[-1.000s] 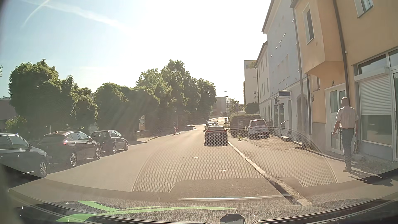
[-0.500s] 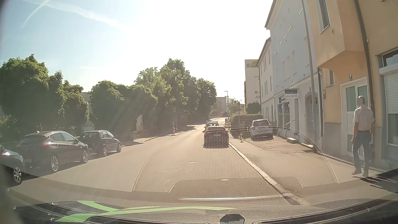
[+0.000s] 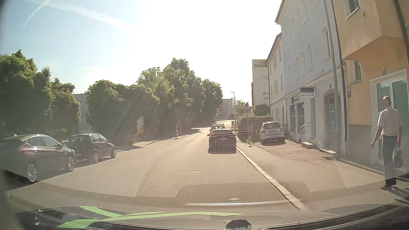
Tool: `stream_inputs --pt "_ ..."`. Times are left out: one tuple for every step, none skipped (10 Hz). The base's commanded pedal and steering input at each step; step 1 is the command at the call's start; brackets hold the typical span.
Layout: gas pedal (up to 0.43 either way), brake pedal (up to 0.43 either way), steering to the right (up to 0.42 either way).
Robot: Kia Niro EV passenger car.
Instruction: Follow the waypoints while adhering to traffic rules and regulations
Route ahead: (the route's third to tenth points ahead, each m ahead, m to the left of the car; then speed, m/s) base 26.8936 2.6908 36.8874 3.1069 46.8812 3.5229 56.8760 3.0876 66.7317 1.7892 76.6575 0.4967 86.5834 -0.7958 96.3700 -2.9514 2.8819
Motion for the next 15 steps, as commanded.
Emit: stream_inputs --pt "0.0 0.207 -0.003" --pt "0.0 0.207 -0.003" --pt "0.0 0.213 -0.003" --pt "0.0 0.213 -0.003" --pt "0.0 0.213 -0.003" --pt "0.0 0.201 -0.003" --pt "0.0 0.201 -0.003" --pt "0.0 0.201 -0.003" --pt "0.0 0.201 -0.003" --pt "0.0 0.207 -0.003" --pt "0.0 0.207 -0.003" --pt "0.0 0.213 -0.003" --pt "0.0 0.22 -0.002" --pt "0.0 0.22 -0.003" --pt "0.0 0.22 -0.003"
